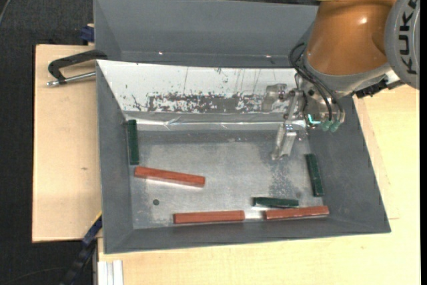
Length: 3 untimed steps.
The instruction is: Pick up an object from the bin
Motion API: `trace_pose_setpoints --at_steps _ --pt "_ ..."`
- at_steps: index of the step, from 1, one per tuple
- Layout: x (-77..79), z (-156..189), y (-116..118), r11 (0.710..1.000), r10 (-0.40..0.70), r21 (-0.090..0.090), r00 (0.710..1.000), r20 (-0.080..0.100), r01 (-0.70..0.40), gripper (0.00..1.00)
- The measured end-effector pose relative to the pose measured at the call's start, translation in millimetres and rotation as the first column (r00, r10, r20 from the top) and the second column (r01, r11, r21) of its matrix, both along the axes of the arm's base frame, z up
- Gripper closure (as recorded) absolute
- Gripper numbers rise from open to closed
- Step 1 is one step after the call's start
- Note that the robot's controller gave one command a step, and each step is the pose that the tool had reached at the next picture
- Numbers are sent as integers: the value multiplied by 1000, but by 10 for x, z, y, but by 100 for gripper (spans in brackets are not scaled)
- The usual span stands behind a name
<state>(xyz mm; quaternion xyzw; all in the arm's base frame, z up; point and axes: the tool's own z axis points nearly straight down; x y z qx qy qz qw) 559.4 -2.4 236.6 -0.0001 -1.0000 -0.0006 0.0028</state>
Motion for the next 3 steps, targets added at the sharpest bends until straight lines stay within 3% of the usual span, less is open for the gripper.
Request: trace_pose_setpoints --at_steps 1,2,3 --pt "-471 -1230 220 999 48 0 999 -4 -48 0" --pt "-317 -1591 1560 1000 -1 5 1000 10 1 0" --pt "-308 -1580 1503 1000 -8 1 1000 10 7 100"
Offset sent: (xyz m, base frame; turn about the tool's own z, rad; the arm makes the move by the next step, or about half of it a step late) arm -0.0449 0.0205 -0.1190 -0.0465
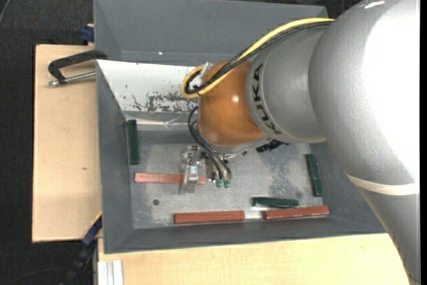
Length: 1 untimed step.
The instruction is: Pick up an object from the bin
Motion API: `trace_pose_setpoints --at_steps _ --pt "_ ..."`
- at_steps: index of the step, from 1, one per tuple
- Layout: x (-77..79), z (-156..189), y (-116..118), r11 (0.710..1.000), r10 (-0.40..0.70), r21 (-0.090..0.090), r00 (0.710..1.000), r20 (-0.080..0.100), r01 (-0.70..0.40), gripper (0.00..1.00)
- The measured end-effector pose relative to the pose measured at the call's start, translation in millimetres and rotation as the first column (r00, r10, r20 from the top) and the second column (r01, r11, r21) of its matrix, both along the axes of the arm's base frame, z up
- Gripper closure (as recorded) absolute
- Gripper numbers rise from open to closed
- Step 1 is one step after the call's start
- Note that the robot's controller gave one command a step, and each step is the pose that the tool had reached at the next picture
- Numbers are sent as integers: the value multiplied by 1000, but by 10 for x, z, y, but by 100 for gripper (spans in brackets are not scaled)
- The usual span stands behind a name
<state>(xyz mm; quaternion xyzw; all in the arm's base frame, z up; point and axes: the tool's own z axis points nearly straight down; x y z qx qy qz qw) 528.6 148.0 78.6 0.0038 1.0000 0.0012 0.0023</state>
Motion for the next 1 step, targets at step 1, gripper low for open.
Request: trace_pose_setpoints --at_steps 1 --pt "-129 1372 -143 1000 21 1 1000 8 -21 100"
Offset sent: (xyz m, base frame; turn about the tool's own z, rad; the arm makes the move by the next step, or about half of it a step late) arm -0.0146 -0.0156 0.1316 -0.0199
